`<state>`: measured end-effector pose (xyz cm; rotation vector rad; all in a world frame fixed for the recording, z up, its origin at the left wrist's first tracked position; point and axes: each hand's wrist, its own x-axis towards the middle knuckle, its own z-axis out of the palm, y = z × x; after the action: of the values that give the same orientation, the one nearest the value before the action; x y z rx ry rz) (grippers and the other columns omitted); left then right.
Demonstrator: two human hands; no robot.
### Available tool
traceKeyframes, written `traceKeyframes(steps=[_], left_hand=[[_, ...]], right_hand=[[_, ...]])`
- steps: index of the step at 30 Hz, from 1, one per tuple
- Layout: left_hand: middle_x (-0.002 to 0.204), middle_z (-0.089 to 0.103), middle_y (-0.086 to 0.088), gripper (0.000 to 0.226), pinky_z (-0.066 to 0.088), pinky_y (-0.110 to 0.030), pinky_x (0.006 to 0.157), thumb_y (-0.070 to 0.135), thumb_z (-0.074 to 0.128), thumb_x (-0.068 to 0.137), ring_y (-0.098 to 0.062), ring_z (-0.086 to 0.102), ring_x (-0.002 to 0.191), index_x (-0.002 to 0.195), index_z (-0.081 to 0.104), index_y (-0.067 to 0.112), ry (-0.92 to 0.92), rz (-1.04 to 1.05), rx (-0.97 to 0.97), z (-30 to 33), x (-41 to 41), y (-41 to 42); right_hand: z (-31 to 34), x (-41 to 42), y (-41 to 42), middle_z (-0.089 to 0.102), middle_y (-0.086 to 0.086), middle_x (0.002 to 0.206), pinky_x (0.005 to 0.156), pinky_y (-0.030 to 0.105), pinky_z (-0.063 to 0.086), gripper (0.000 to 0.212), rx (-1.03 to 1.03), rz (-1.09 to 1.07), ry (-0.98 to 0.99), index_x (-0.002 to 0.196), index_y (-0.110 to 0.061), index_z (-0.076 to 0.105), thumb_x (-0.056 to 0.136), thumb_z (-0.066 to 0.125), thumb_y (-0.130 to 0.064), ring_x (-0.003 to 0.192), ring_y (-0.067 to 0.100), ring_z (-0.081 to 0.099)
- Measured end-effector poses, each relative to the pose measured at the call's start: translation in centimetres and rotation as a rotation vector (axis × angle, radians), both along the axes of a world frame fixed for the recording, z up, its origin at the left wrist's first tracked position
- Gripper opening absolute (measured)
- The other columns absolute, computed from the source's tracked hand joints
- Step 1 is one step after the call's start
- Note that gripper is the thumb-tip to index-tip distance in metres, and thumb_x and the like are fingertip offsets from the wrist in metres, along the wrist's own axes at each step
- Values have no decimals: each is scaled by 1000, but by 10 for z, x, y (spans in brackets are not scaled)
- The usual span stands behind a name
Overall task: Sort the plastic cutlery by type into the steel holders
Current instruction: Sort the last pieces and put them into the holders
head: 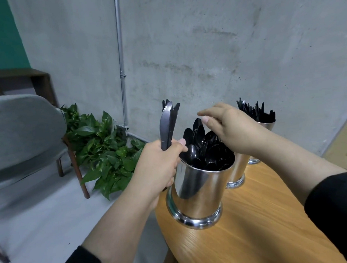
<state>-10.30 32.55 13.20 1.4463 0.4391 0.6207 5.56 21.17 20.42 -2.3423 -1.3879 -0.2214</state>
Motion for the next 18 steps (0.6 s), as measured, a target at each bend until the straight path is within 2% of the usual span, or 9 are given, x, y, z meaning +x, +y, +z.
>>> traceKeyframes(steps=[3, 5, 6, 9, 12, 15, 18], left_hand=[[51, 35, 7, 26, 22, -27, 44, 30, 61, 102, -11, 27, 42, 92, 67, 6, 7, -8, 21, 10, -6, -3], [50, 30, 5, 30, 20, -27, 44, 32, 60, 102, -13, 23, 42, 87, 65, 6, 14, -71, 30, 21, -11, -9], [51, 29, 4, 31, 20, -26, 43, 33, 59, 102, -13, 21, 42, 85, 65, 7, 21, -114, 40, 27, -13, -12], [52, 27, 1, 32, 18, -24, 41, 33, 60, 101, -14, 20, 41, 82, 63, 8, 65, -240, 78, 45, -17, -32], [49, 30, 0, 30, 22, -24, 41, 32, 60, 99, -15, 23, 39, 78, 64, 11, 130, -373, 143, 55, -14, -55], [49, 34, -2, 29, 30, -24, 42, 29, 60, 97, -17, 27, 37, 76, 67, 10, 188, -475, 239, 59, -4, -76], [49, 36, 1, 24, 31, -23, 42, 29, 60, 96, -15, 27, 36, 77, 66, 14, 229, -559, 303, 63, 10, -96]], right_hand=[[7, -9, -11, 60, -17, 110, 80, 16, 41, 34, 198, -36, 54, 130, -29, 63, 103, 48, -42, 95, 0, 56], [16, -18, -22, 66, -21, 94, 71, 8, 41, 30, 344, -19, 217, 122, -33, 67, 98, 56, -46, 80, -4, 60], [21, -25, -27, 70, -18, 91, 72, 10, 42, 30, 386, 43, 347, 120, -33, 68, 95, 60, -48, 73, -3, 60], [31, -43, -46, 73, -5, 87, 73, 33, 48, 42, 402, 249, 666, 117, -26, 70, 84, 64, -51, 70, 14, 56], [32, -54, -65, 61, 4, 69, 66, 34, 46, 37, 428, 302, 787, 110, -15, 71, 84, 70, -41, 61, 18, 54], [29, -54, -92, 64, 17, 71, 59, 33, 49, 29, 483, 267, 863, 104, -5, 68, 88, 72, -29, 58, 28, 58], [27, -47, -123, 65, 24, 78, 59, 32, 47, 30, 544, 239, 890, 103, -2, 68, 87, 74, -27, 62, 28, 57]])
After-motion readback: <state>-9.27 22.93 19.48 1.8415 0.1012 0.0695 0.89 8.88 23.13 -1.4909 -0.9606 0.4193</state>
